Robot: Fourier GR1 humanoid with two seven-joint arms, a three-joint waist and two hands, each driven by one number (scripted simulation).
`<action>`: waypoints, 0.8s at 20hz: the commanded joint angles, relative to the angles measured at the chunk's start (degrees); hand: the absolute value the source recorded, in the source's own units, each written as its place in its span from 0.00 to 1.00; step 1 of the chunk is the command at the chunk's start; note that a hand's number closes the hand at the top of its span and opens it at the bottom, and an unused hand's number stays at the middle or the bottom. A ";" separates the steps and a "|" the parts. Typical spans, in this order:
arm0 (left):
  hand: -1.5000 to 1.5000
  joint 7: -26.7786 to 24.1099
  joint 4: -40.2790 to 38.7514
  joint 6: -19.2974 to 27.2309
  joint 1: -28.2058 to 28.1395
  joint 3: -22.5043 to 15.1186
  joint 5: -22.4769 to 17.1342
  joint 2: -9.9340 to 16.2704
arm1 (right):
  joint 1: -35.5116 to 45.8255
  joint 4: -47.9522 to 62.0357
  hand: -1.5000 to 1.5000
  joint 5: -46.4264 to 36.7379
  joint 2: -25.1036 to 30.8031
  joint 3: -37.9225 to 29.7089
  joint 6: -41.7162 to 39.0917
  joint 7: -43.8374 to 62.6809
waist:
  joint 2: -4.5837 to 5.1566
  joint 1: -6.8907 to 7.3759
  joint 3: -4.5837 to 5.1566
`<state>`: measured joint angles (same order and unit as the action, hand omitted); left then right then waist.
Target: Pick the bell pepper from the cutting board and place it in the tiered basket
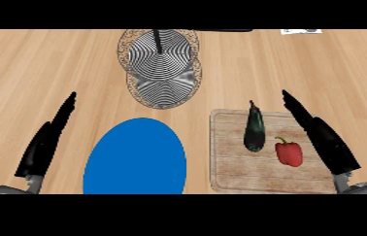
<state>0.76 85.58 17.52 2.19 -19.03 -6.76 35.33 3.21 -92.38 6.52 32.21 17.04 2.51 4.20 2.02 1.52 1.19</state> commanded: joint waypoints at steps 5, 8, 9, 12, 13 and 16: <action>0.50 0.90 -3.56 6.26 -5.23 2.75 -5.14 -9.52 | 0.98 -6.25 1.00 1.81 0.48 -18.47 11.75 -13.78 | -2.95 -4.46 -1.19; 0.50 1.68 -3.21 6.65 -7.65 2.40 -7.17 -11.94 | -2.92 2.06 0.00 1.86 -3.29 -30.36 27.60 -5.68 | -2.99 -8.49 -1.28; 0.50 1.23 -3.52 6.70 -8.37 2.70 -7.91 -12.70 | -3.04 0.31 0.00 6.70 -8.67 -31.98 29.61 -6.31 | -3.24 -7.98 -1.43; 0.50 0.23 -4.56 7.84 -7.38 2.00 -7.40 -15.37 | -6.88 -5.07 0.00 11.55 -14.13 -36.90 30.52 -15.52 | -2.81 -6.77 -1.36; 0.50 1.31 -2.27 8.16 -7.29 1.47 -6.75 -14.89 | -7.84 -7.75 0.00 11.39 -16.96 -36.47 31.32 -18.83 | -2.73 -4.93 -1.36; 0.50 -0.58 -5.75 7.61 -5.38 0.95 -5.81 -17.40 | -21.50 -18.51 0.00 13.73 -20.47 -34.83 22.93 -24.38 | -2.38 -3.94 -1.17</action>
<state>1.07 82.07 24.66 -4.83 -17.60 -13.26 20.63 -8.37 -100.99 17.86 17.18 -16.84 27.33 -14.79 -0.61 -3.51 -0.09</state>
